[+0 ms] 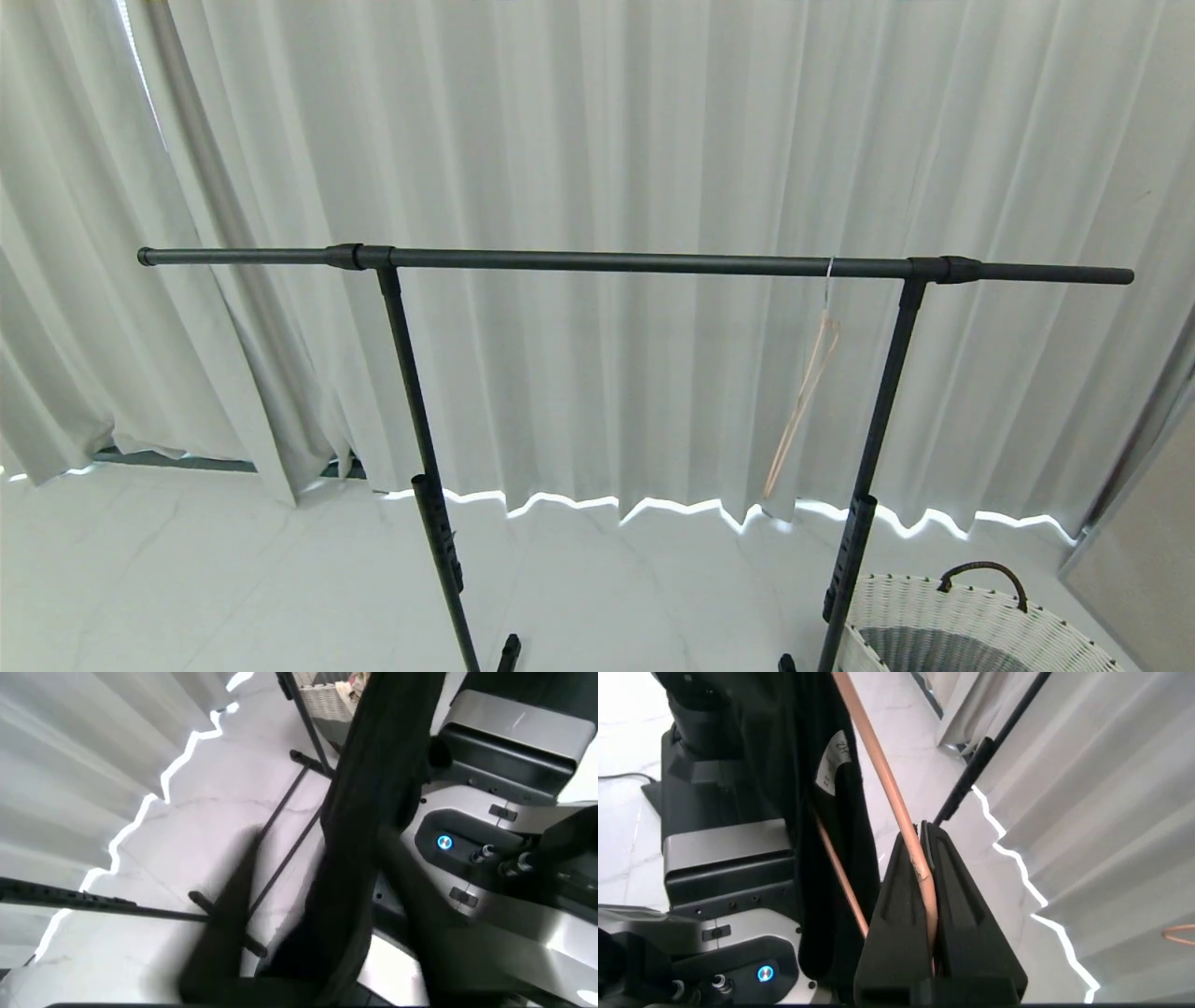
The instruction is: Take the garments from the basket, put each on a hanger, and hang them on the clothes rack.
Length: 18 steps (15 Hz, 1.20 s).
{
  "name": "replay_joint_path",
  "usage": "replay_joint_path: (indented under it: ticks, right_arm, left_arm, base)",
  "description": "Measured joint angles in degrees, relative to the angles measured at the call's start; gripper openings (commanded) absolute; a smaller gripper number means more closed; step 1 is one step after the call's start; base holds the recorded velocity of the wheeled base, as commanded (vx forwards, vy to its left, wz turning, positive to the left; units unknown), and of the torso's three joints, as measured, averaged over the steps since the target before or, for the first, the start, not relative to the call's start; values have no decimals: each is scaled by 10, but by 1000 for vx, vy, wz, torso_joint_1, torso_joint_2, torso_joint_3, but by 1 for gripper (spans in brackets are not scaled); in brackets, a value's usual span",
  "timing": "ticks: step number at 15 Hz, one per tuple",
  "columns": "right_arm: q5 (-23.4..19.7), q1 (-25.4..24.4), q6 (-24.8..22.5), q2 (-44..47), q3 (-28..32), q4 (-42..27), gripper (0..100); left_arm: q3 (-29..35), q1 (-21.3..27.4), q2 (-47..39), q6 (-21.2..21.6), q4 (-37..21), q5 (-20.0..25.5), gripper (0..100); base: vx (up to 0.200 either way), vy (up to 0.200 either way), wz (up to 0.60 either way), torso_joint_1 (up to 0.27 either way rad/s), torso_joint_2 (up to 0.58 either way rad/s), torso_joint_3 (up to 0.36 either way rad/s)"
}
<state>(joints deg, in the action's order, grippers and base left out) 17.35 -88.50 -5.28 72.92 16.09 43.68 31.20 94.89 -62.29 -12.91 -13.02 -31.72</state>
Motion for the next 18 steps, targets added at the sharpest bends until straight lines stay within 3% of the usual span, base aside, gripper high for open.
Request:
replay_joint_path:
  ticks: [7, 8, 13, 16, 18]
  right_arm:
    - [2, 0, -5, 0, 1, 0, 0]
    - [2, 0, -5, 0, 1, 1, 100]
    - [19, 12, -17, -1, -1, 2, 100]
    - [29, 59, -17, -1, -2, 1, 100]
    - [27, 87, -15, 1, -2, 1, 100]
  left_arm:
    - [-5, -7, 4, 0, 1, -2, 0]
    - [-5, -11, 4, 1, 2, -3, 0]
    - [-4, -57, 10, 47, 0, -18, 0]
    - [-3, -143, 29, 132, 2, -24, 0]
    - [-2, -230, 52, 227, 24, -25, 0]
  base:
    - [0, 0, 0, 0, 0, 0]
    - [0, 0, 0, 0, 0, 0]
    - [0, 0, 0, 0, 0, 0]
    - [0, 0, 0, 0, 0, 0]
    - [0, 0, 0, 0, 0, 0]
